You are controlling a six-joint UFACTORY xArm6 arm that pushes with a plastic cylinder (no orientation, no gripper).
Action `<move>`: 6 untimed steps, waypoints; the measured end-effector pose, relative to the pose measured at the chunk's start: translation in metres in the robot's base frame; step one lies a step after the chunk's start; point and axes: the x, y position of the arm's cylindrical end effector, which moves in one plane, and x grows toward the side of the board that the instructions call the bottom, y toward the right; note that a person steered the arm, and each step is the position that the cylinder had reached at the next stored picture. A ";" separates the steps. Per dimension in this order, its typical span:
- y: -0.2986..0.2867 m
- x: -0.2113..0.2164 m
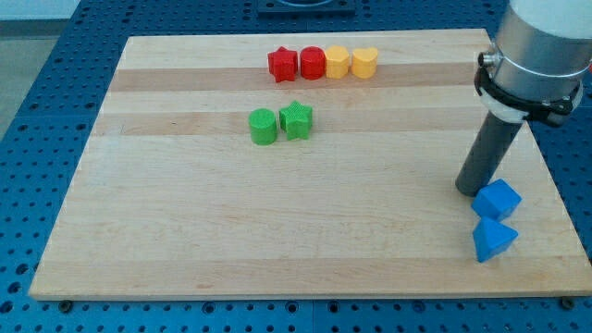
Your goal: Place the cube at the top right side of triangle
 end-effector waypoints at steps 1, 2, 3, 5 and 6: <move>0.007 -0.001; 0.027 -0.002; 0.048 -0.002; 0.034 0.016; 0.031 0.029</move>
